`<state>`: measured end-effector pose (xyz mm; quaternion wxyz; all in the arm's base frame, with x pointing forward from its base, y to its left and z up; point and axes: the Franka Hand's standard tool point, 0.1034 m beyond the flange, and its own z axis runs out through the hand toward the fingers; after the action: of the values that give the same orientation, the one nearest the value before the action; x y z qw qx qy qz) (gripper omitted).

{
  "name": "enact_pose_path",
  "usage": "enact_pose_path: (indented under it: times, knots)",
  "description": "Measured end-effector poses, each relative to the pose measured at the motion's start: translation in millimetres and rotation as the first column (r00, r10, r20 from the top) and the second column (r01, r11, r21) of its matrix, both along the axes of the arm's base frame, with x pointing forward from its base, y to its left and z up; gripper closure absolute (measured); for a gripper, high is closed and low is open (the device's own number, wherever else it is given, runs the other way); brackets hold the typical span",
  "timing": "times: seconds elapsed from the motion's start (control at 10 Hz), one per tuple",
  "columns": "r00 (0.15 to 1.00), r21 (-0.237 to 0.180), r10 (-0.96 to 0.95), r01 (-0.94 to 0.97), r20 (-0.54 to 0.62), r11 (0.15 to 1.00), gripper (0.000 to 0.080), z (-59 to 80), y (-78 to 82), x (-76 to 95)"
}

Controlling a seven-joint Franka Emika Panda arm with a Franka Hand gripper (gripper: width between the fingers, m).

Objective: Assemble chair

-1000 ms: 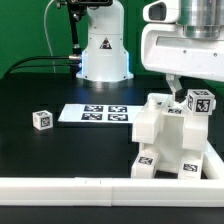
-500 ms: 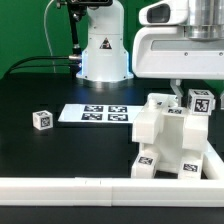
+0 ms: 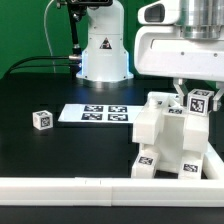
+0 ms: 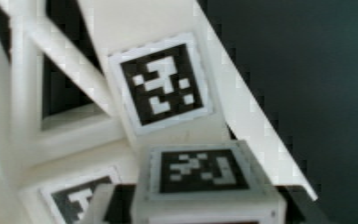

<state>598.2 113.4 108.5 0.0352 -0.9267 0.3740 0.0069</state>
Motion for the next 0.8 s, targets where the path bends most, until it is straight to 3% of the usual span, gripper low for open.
enact_pose_path:
  times: [0.3, 0.6, 0.8]
  knots:
    - [0.924, 0.002, -0.381, 0.381, -0.031, 0.925, 0.0535, -0.7, -0.7, -1.0]
    - [0.664, 0.019, -0.744, 0.747, -0.066, 0.665, 0.0535, 0.5, 5.0, 1.8]
    - [0.622, 0.021, -0.780, 0.783, -0.075, 0.622, 0.0534, 0.5, 4.9, 2.0]
